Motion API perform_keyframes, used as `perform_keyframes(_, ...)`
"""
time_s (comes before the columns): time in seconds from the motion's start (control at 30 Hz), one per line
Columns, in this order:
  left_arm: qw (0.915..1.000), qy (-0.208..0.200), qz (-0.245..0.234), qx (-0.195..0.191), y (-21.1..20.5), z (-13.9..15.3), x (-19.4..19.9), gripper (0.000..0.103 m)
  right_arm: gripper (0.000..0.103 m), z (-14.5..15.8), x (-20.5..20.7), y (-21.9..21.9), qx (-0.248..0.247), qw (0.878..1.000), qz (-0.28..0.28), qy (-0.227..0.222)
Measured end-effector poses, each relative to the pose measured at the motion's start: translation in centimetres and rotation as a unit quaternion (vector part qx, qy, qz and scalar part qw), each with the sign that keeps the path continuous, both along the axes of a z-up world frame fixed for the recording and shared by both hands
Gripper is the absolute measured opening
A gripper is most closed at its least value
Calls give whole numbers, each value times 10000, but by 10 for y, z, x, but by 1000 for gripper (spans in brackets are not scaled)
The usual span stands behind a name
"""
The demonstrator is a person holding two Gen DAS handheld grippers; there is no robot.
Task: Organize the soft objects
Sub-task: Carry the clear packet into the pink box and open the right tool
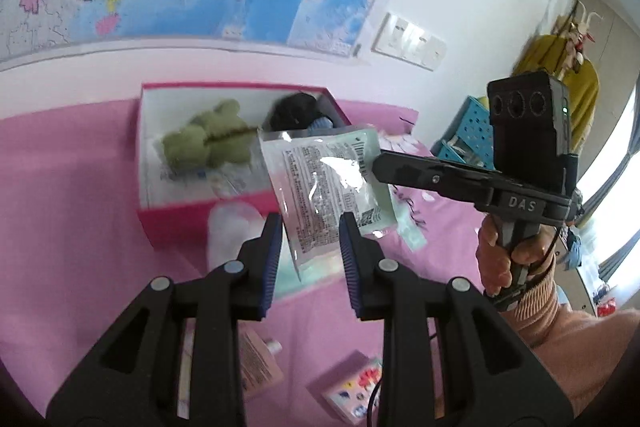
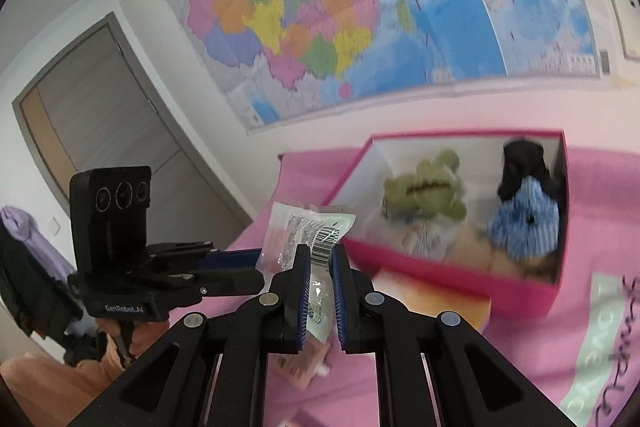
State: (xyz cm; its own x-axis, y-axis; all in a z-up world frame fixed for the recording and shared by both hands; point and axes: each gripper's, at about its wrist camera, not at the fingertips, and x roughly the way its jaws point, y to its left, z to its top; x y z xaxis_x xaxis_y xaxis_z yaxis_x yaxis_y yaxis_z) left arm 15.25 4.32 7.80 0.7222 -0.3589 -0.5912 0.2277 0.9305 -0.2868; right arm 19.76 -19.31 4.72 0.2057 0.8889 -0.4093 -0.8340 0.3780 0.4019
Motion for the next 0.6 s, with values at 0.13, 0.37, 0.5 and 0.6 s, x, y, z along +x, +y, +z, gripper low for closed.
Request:
perform_keyframes(0.13,9999,33,125,42,9,8,19,31,10,10,20,18,29,10000,-46,-28)
perform_keyframes(0.37,9990,297,338,67,28,3,53,31,10,5,54,45,-8,9998,-116,187)
perform_keyframes(0.5,9974,541,476,51,39,-14,73,31,10,-5,71,63,-149,9992,-199,325)
perform_keyframes(0.6,9956,727,593,44,47,-26,86,31,10,-16,82,75,-285,9983,-264,425)
